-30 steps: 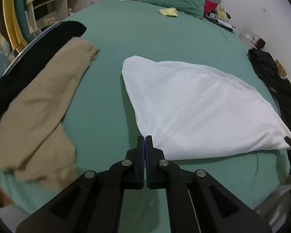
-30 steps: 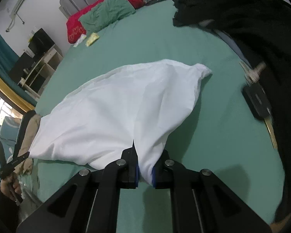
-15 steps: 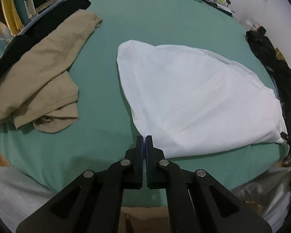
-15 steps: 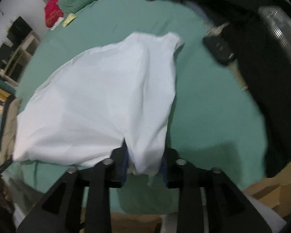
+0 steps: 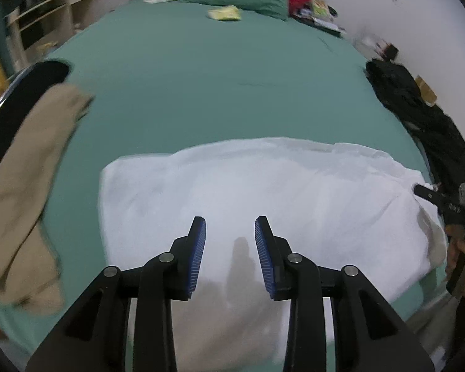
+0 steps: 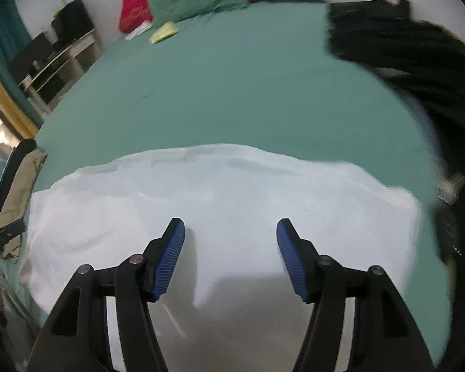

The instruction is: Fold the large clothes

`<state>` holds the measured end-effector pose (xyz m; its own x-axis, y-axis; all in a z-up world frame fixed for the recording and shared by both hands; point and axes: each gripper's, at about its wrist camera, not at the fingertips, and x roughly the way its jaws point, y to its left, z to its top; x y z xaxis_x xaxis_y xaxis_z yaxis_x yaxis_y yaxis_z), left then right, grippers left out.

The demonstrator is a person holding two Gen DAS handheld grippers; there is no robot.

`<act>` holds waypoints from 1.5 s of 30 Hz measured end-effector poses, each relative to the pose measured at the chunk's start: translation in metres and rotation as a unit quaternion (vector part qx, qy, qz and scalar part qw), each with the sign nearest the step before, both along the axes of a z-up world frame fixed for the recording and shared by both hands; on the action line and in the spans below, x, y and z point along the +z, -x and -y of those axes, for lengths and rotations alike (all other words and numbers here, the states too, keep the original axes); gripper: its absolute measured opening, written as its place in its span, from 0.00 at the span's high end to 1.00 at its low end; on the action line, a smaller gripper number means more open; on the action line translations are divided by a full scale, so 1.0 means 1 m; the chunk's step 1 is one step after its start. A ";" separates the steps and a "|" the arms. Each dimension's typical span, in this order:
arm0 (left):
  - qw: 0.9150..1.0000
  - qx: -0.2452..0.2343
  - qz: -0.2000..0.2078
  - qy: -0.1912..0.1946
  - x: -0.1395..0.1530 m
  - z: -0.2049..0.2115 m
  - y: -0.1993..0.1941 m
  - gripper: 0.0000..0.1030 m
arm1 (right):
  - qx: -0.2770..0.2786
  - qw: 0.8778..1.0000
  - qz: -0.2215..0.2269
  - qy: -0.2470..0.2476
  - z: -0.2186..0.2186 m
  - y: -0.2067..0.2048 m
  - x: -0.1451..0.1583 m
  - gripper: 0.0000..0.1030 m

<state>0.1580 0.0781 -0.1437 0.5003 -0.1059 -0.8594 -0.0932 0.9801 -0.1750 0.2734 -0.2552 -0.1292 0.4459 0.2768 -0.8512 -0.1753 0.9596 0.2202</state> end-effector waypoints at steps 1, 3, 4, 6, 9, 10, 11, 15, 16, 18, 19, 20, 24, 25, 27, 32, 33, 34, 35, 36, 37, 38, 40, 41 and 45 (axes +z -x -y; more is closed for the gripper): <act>1.000 -0.013 -0.003 0.003 -0.004 0.004 -0.011 0.66 | 0.008 1.000 -0.003 -0.001 -0.010 -0.006 -0.003 0.40; 0.999 -0.040 -0.017 -0.001 -0.016 0.013 -0.039 0.66 | 0.034 0.999 -0.017 -0.004 -0.028 -0.026 -0.014 0.40; 0.999 -0.048 -0.021 -0.005 -0.021 0.016 -0.049 0.66 | 0.043 0.999 -0.024 -0.004 -0.034 -0.032 -0.018 0.40; 0.998 -0.057 -0.038 -0.013 -0.033 0.019 -0.067 0.66 | 0.053 0.998 -0.035 0.009 -0.044 -0.045 -0.026 0.40; 0.996 -0.061 -0.054 -0.026 -0.046 0.021 -0.083 0.66 | 0.064 0.997 -0.045 0.029 -0.054 -0.063 -0.036 0.40; 0.997 -0.058 -0.052 -0.030 -0.050 0.019 -0.089 0.66 | 0.065 0.996 -0.039 0.035 -0.055 -0.066 -0.036 0.40; 0.997 -0.056 -0.047 -0.032 -0.051 0.018 -0.091 0.66 | 0.065 0.996 -0.038 0.041 -0.058 -0.070 -0.038 0.40; 0.998 -0.035 -0.034 -0.047 -0.047 0.013 -0.094 0.66 | 0.055 0.997 -0.028 0.041 -0.060 -0.076 -0.035 0.40; 0.998 -0.028 -0.032 -0.047 -0.045 0.010 -0.095 0.66 | 0.050 0.998 -0.025 0.041 -0.059 -0.075 -0.032 0.40; 0.999 -0.010 -0.016 -0.045 -0.035 0.005 -0.088 0.66 | 0.038 0.998 -0.011 0.047 -0.056 -0.062 -0.021 0.40; 0.999 -0.003 -0.001 -0.038 -0.026 0.004 -0.082 0.66 | 0.035 0.998 -0.004 0.047 -0.055 -0.057 -0.014 0.40; 1.000 0.000 0.017 -0.024 -0.017 0.003 -0.073 0.66 | 0.035 0.998 0.007 0.045 -0.054 -0.047 -0.005 0.40; 0.998 -0.021 0.052 0.000 0.007 0.020 -0.037 0.66 | 0.039 0.998 0.030 0.044 -0.056 -0.011 0.016 0.38; 0.998 -0.029 0.050 0.002 0.007 0.025 -0.029 0.66 | 0.044 0.997 0.029 0.047 -0.059 0.002 0.017 0.38; 0.998 -0.042 0.038 0.012 0.004 0.035 -0.012 0.66 | 0.048 0.997 0.025 0.062 -0.063 0.015 0.016 0.37; 0.998 -0.052 -0.021 0.009 -0.027 0.048 0.016 0.66 | 0.040 0.997 -0.011 0.066 -0.044 0.042 -0.007 0.34; 0.998 -0.051 -0.030 0.008 -0.033 0.048 0.017 0.66 | 0.040 0.997 -0.014 0.069 -0.042 0.046 -0.011 0.30; 0.998 -0.050 -0.033 0.004 -0.039 0.046 0.019 0.66 | 0.040 0.996 -0.015 0.073 -0.040 0.048 -0.014 0.28; 0.998 -0.050 -0.027 0.001 -0.040 0.046 0.022 0.66 | 0.039 0.996 -0.014 0.077 -0.038 0.051 -0.018 0.24; 0.998 -0.051 -0.022 -0.005 -0.040 0.046 0.024 0.66 | 0.037 0.996 -0.014 0.075 -0.034 0.050 -0.020 0.21; 0.998 -0.052 -0.023 -0.010 -0.040 0.047 0.025 0.66 | 0.034 0.997 -0.014 0.072 -0.033 0.050 -0.019 0.20; 0.998 -0.050 -0.024 -0.010 -0.039 0.047 0.026 0.65 | 0.033 0.997 -0.015 0.073 -0.029 0.047 -0.019 0.19; 0.999 -0.044 -0.029 -0.010 -0.037 0.050 0.028 0.65 | 0.031 0.997 -0.011 0.076 -0.027 0.050 -0.014 0.19; 0.999 -0.042 -0.025 -0.008 -0.033 0.049 0.032 0.65 | 0.029 0.996 -0.006 0.080 -0.028 0.051 -0.007 0.19; 1.000 -0.026 0.012 0.003 -0.008 0.047 0.053 0.65 | 0.019 0.999 0.001 0.050 -0.019 0.073 0.014 0.17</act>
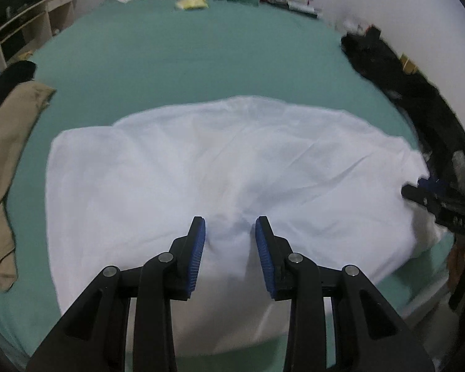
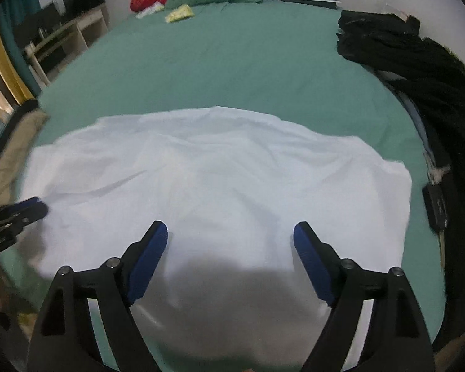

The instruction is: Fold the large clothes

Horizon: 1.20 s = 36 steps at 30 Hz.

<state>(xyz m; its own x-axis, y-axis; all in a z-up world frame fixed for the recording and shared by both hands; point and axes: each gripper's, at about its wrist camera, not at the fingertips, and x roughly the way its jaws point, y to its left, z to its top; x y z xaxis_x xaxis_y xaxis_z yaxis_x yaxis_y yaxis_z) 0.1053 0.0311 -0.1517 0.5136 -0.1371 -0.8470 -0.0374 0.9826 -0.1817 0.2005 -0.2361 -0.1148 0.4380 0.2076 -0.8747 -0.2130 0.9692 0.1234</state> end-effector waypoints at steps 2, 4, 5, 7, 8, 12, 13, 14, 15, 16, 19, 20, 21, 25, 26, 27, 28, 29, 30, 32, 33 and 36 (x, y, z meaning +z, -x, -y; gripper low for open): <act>1.000 0.004 0.012 0.005 0.009 0.004 0.008 0.65 | -0.001 1.000 -0.001 -0.016 0.003 0.022 0.008 0.10; 1.000 0.008 0.022 0.015 0.016 0.006 0.018 0.65 | -0.009 0.999 -0.009 -0.029 0.007 0.041 0.009 0.07; 1.000 0.007 0.024 0.018 0.017 0.007 0.022 0.65 | -0.012 0.999 -0.018 -0.041 0.010 0.050 0.008 0.07; 1.000 -0.002 0.022 0.020 0.017 0.015 0.025 0.65 | -0.012 0.998 -0.042 -0.054 0.012 0.067 0.000 0.07; 1.000 -0.013 0.021 0.018 0.016 0.020 0.027 0.65 | -0.013 0.997 -0.055 -0.056 0.014 0.075 -0.007 0.07; 0.999 -0.032 0.008 0.018 0.003 0.041 0.025 0.65 | -0.033 0.990 -0.091 -0.102 0.030 0.074 -0.037 0.07; 0.999 -0.034 0.005 0.022 -0.001 0.047 0.021 0.65 | -0.042 0.988 -0.079 -0.125 0.036 0.073 -0.039 0.07; 0.999 -0.038 0.004 0.023 -0.003 0.050 0.019 0.65 | -0.052 0.986 -0.072 -0.139 0.040 0.068 -0.039 0.07; 0.999 -0.041 0.006 0.024 -0.005 0.052 0.017 0.65 | -0.059 0.985 -0.071 -0.146 0.044 0.062 -0.041 0.07; 0.999 -0.044 0.009 0.026 -0.006 0.055 0.015 0.65 | -0.067 0.983 -0.071 -0.154 0.047 0.056 -0.044 0.07; 0.998 -0.056 0.013 0.033 -0.012 0.066 0.001 0.65 | -0.088 0.975 -0.065 -0.192 0.055 0.035 -0.062 0.03; 0.997 -0.061 0.012 0.037 -0.015 0.069 -0.005 0.65 | -0.093 0.973 -0.057 -0.204 0.054 0.031 -0.060 0.00; 0.997 -0.064 0.011 0.042 -0.018 0.072 -0.010 0.65 | -0.104 0.971 -0.047 -0.210 0.054 0.028 -0.058 0.00; 0.997 -0.076 -0.003 0.019 -0.033 0.082 -0.030 0.65 | -0.121 0.954 -0.014 -0.275 0.056 0.012 -0.054 0.00; 0.997 -0.076 0.002 0.014 -0.034 0.084 -0.031 0.65 | -0.120 0.949 -0.012 -0.292 0.053 0.010 -0.053 0.00; 0.997 -0.074 0.004 0.010 -0.034 0.085 -0.033 0.65 | -0.118 0.948 -0.011 -0.296 0.051 0.006 -0.054 0.00; 0.997 -0.071 0.006 0.004 -0.035 0.087 -0.034 0.65 | -0.112 0.949 -0.014 -0.295 0.045 0.000 -0.057 0.03; 0.998 -0.067 0.009 -0.003 -0.036 0.090 -0.034 0.65 | -0.107 0.950 -0.018 -0.293 0.038 -0.004 -0.059 0.20; 0.998 -0.066 0.014 -0.012 -0.037 0.093 -0.034 0.65 | -0.105 0.951 -0.023 -0.290 0.033 -0.009 -0.060 0.52; 0.997 -0.070 0.017 -0.024 -0.037 0.096 -0.034 0.66 | -0.086 0.953 -0.021 -0.291 0.023 -0.015 -0.055 0.88; 0.997 -0.071 0.016 -0.022 -0.036 0.095 -0.034 0.66 | -0.075 0.958 -0.014 -0.278 0.017 -0.014 -0.048 0.88; 0.997 -0.075 0.013 -0.004 -0.034 0.088 -0.035 0.65 | -0.040 0.974 0.017 -0.223 -0.006 -0.011 -0.018 0.89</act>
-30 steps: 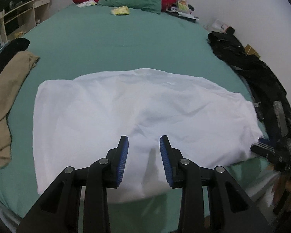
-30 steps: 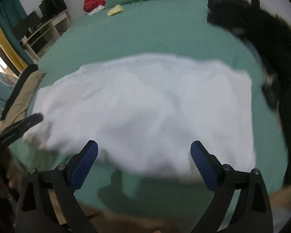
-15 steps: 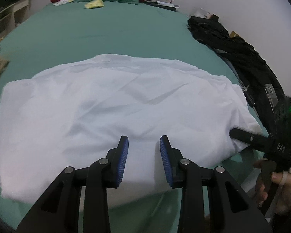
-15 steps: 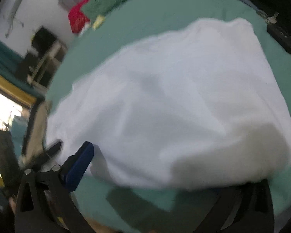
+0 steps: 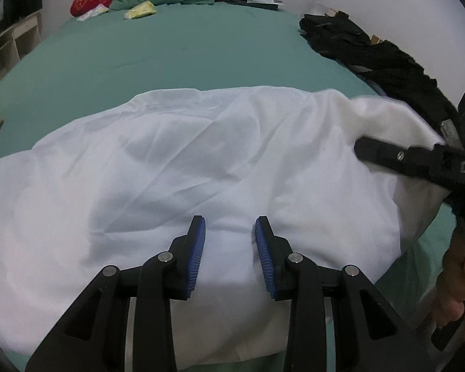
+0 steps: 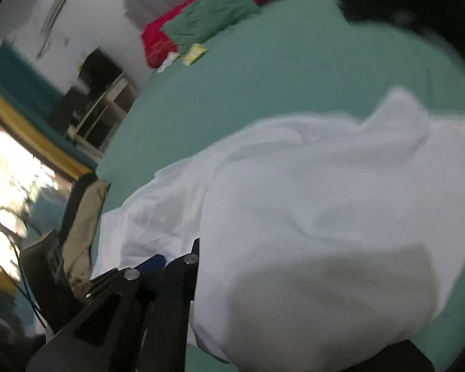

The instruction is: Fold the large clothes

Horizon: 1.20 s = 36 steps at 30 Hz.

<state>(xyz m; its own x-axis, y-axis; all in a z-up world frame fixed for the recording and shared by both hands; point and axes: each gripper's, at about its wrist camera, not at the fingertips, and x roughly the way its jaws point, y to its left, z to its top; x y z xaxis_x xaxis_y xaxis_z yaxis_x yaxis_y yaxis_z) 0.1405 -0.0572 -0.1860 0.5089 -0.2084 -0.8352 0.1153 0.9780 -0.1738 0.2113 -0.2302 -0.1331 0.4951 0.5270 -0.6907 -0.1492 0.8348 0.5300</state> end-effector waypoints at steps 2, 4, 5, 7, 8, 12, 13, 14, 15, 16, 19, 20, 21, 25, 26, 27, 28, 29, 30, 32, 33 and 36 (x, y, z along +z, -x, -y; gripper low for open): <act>1.000 0.004 -0.010 0.028 0.005 -0.012 0.000 0.65 | 0.012 0.999 0.015 0.039 -0.013 -0.001 0.016 0.89; 0.998 0.015 -0.015 0.054 0.012 -0.026 0.004 0.65 | 0.025 0.995 0.034 0.088 -0.031 -0.002 0.034 0.89; 0.998 0.022 -0.007 0.062 0.020 -0.036 0.008 0.65 | 0.037 0.991 0.047 0.119 -0.044 -0.001 0.043 0.89; 0.997 0.034 0.018 0.064 0.039 -0.060 0.020 0.65 | 0.057 0.982 0.063 0.168 -0.070 -0.001 0.058 0.89; 0.997 0.039 0.026 0.063 0.046 -0.071 0.025 0.65 | 0.066 0.978 0.070 0.184 -0.079 0.000 0.062 0.89; 0.995 0.075 0.038 0.053 0.070 -0.126 0.047 0.65 | 0.106 0.965 0.083 0.223 -0.127 0.008 0.068 0.89; 0.994 0.090 0.039 0.050 0.075 -0.146 0.055 0.65 | 0.117 0.964 0.080 0.224 -0.138 0.010 0.066 0.89; 0.993 0.099 0.040 0.047 0.078 -0.158 0.060 0.65 | 0.133 0.962 0.074 0.228 -0.155 0.011 0.061 0.88; 0.992 0.115 0.040 0.042 0.080 -0.176 0.067 0.65 | 0.142 0.960 0.073 0.230 -0.165 0.013 0.058 0.87; 0.991 0.124 0.040 0.040 0.081 -0.187 0.071 0.65 | 0.155 0.958 0.070 0.230 -0.176 0.017 0.054 0.86; 0.986 0.160 0.031 0.037 0.079 -0.228 0.087 0.65 | 0.206 0.949 0.041 0.234 -0.217 0.025 0.033 0.81; 0.983 0.176 0.025 0.038 0.076 -0.244 0.094 0.65 | 0.217 0.947 0.034 0.233 -0.223 0.027 0.029 0.76; 0.981 0.186 0.021 0.041 0.074 -0.254 0.098 0.65 | 0.237 0.943 0.024 0.230 -0.234 0.031 0.023 0.65; 0.973 0.222 0.000 0.058 0.062 -0.281 0.101 0.65 | 0.347 0.925 -0.003 0.154 -0.265 0.051 0.016 0.33; 0.972 0.226 -0.003 0.059 0.061 -0.284 0.100 0.65 | 0.366 0.919 -0.007 0.146 -0.270 0.055 0.015 0.28; 0.971 0.232 -0.004 0.060 0.061 -0.287 0.099 0.65 | 0.390 0.909 -0.009 0.146 -0.277 0.062 0.014 0.24; 0.970 0.236 -0.004 0.059 0.061 -0.290 0.098 0.65 | 0.409 0.900 -0.010 0.149 -0.282 0.068 0.013 0.24; 0.970 0.236 -0.004 0.058 0.062 -0.292 0.096 0.65 | 0.417 0.896 -0.009 0.152 -0.283 0.073 0.014 0.24; 0.970 0.236 -0.002 0.058 0.064 -0.291 0.095 0.65 | 0.420 0.895 -0.006 0.150 -0.282 0.075 0.017 0.24; 0.971 0.231 0.002 0.059 0.068 -0.291 0.091 0.65 | 0.428 0.895 0.009 0.126 -0.271 0.082 0.030 0.24; 0.972 0.228 0.006 0.059 0.071 -0.289 0.087 0.65 | 0.432 0.894 0.017 0.117 -0.264 0.085 0.037 0.24; 0.976 0.206 0.015 0.063 0.080 -0.272 0.074 0.65 | 0.443 0.888 0.046 0.113 -0.240 0.095 0.058 0.24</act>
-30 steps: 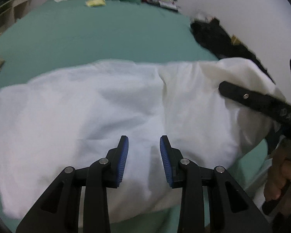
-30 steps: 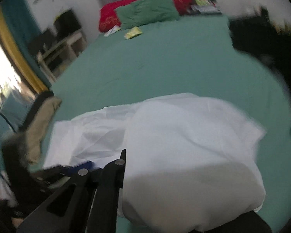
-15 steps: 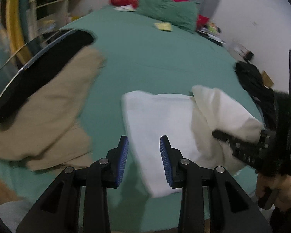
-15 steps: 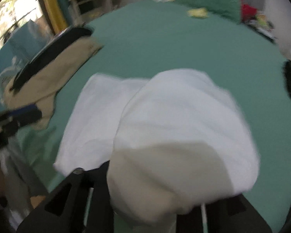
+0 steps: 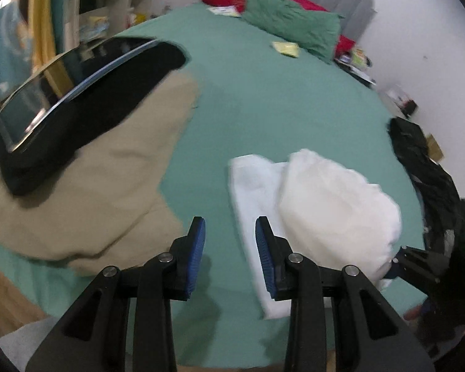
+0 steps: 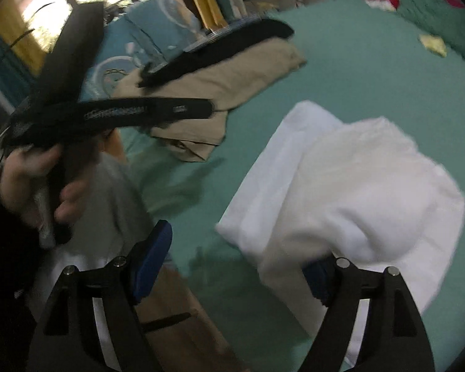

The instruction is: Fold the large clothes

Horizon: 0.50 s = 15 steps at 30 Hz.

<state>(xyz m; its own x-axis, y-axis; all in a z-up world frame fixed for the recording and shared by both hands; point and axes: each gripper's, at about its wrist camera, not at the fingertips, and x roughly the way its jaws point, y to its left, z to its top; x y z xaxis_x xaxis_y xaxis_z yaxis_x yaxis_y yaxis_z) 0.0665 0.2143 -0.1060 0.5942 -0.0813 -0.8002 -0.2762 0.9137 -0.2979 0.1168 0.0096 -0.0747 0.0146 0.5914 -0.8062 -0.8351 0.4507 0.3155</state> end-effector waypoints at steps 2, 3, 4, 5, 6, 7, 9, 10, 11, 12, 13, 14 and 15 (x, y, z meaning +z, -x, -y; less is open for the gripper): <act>0.999 -0.032 0.011 -0.001 0.010 0.026 -0.017 0.65 | 0.003 1.000 0.008 -0.009 0.019 0.006 0.011 0.23; 0.999 -0.048 0.015 -0.001 0.015 0.040 -0.024 0.65 | -0.002 1.000 0.012 -0.012 0.031 0.007 0.014 0.23; 0.998 -0.060 0.019 0.001 0.018 0.047 -0.027 0.65 | -0.009 1.000 0.016 -0.015 0.043 0.008 0.017 0.23; 0.997 -0.079 0.028 0.004 0.023 0.063 -0.036 0.65 | -0.024 0.999 0.018 -0.015 0.058 0.008 0.018 0.23; 0.994 -0.099 0.035 0.009 0.027 0.080 -0.045 0.65 | -0.040 0.999 0.020 -0.012 0.070 0.006 0.017 0.23; 0.993 -0.115 0.038 0.011 0.029 0.091 -0.049 0.65 | -0.063 0.998 0.022 -0.007 0.084 0.002 0.015 0.23; 0.988 -0.146 0.037 0.016 0.026 0.115 -0.060 0.54 | -0.106 0.994 0.019 0.001 0.108 -0.007 0.007 0.23; 0.986 -0.166 0.026 0.024 0.019 0.129 -0.068 0.53 | -0.123 0.992 0.017 0.004 0.114 -0.011 0.004 0.23; 0.983 -0.180 0.013 0.035 0.011 0.140 -0.073 0.53 | -0.159 0.987 0.015 0.012 0.131 -0.019 -0.003 0.23; 0.979 -0.195 -0.006 0.052 -0.002 0.146 -0.079 0.53 | -0.180 0.983 0.015 0.018 0.139 -0.025 -0.007 0.23; 0.978 -0.198 -0.019 0.055 -0.010 0.148 -0.083 0.53 | -0.203 0.979 0.015 0.023 0.151 -0.030 -0.010 0.23; 0.980 -0.193 -0.040 0.041 -0.022 0.148 -0.085 0.53 | -0.230 0.973 0.015 0.030 0.162 -0.038 -0.015 0.23; 0.981 -0.185 -0.049 0.025 -0.029 0.146 -0.085 0.53 | -0.248 0.968 0.012 0.031 0.170 -0.042 -0.018 0.23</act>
